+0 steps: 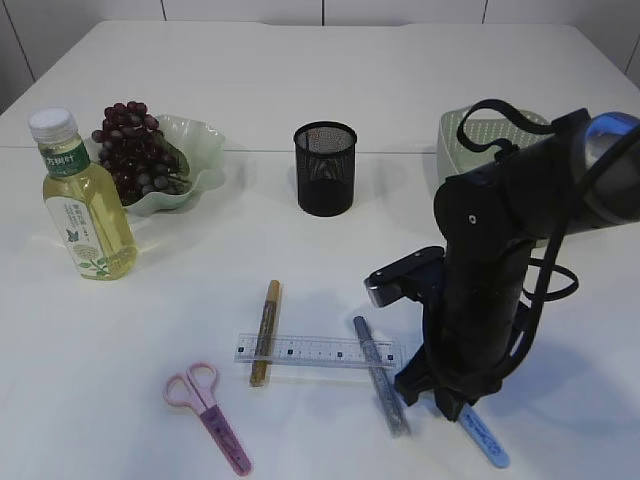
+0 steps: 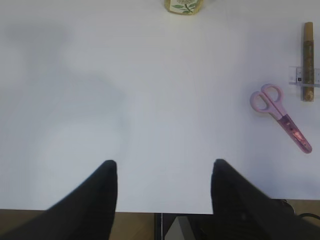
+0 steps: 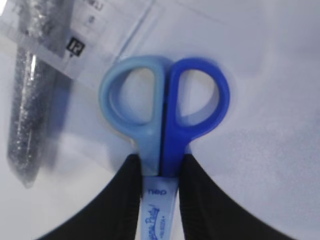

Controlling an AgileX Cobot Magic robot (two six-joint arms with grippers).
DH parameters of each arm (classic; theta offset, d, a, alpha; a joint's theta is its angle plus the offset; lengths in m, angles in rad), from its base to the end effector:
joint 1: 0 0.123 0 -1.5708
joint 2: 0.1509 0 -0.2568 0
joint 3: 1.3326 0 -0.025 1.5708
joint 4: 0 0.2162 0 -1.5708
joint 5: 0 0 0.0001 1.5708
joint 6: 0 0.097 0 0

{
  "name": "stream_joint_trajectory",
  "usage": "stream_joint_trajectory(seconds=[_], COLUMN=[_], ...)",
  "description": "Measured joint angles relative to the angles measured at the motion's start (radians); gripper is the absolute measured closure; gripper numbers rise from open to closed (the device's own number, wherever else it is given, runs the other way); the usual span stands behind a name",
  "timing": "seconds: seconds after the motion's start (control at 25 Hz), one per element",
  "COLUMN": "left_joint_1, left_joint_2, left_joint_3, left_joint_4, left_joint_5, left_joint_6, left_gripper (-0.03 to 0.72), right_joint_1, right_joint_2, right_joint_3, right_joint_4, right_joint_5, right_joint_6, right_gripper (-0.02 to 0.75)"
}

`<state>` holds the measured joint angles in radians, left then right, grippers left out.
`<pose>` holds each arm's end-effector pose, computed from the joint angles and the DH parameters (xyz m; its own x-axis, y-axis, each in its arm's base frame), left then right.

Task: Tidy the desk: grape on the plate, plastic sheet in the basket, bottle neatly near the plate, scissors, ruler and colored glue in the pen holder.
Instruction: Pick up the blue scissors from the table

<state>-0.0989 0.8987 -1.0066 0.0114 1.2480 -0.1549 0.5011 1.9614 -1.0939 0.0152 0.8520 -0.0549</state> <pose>0.1268 -0.0115 0.3278 -0.8688 -0.0652 -0.4909 -0.0380 0.9971 -0.0653 0.2605 0.1439 0.1119 -0.8530 -0.5184 0.0607 -0.5185 0.8549 0.0142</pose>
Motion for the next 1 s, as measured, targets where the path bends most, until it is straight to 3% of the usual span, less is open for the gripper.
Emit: stream_joint_trajectory(seconds=[1.0], left_joint_1=[0.000], left_joint_2=[0.000], left_joint_3=[0.000], left_joint_4=[0.006], left_joint_5=[0.000], left_joint_6=[0.000], left_gripper=[0.253], right_joint_1=[0.000], right_joint_2=[0.004], right_joint_3=[0.000], right_joint_4=[0.002], right_joint_5=[0.102], right_joint_6=[0.017], right_gripper=[0.528])
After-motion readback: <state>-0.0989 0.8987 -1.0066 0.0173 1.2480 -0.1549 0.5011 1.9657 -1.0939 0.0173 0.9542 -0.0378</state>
